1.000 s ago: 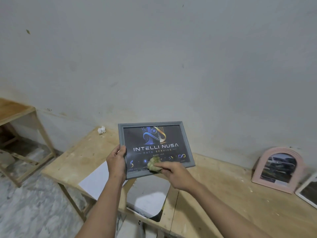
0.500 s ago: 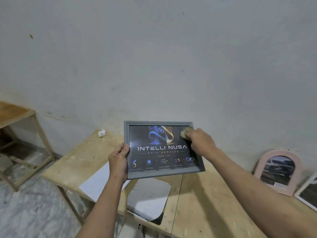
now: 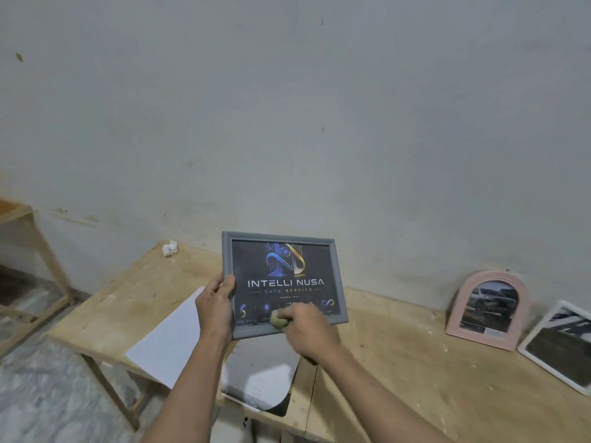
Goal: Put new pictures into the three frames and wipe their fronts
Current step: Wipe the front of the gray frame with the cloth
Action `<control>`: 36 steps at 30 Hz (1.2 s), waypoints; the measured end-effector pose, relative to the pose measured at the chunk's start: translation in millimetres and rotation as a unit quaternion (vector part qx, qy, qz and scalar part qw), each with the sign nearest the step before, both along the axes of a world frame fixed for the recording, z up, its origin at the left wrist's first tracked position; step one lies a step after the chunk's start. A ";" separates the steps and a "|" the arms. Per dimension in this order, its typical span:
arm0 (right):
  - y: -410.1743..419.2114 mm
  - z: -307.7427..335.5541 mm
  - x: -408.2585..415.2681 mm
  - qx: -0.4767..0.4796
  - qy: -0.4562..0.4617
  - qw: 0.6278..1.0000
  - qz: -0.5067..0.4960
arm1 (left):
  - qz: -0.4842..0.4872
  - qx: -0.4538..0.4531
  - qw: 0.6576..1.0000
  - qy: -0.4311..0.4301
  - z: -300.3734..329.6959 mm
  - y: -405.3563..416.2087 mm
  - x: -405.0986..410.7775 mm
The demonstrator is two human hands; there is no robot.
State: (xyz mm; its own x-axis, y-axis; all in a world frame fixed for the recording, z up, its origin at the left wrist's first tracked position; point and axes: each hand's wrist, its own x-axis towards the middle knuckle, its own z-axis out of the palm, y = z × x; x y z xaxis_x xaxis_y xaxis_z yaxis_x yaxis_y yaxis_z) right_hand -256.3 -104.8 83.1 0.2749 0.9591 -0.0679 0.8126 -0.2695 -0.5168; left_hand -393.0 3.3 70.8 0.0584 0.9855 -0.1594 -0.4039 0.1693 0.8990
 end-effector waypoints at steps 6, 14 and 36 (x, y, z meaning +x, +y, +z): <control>19.4 14.6 -40.0 0.019 0.148 0.983 0.105 | 0.026 -0.038 0.999 -0.020 0.8 -10.4 -4.2; 81.2 91.6 40.3 0.257 -0.001 0.962 0.096 | -0.070 -0.032 0.996 -0.051 10.9 5.6 -9.2; 132.8 63.3 147.9 0.189 -0.004 0.968 0.162 | -0.068 -0.071 0.995 -0.035 -18.3 71.3 8.1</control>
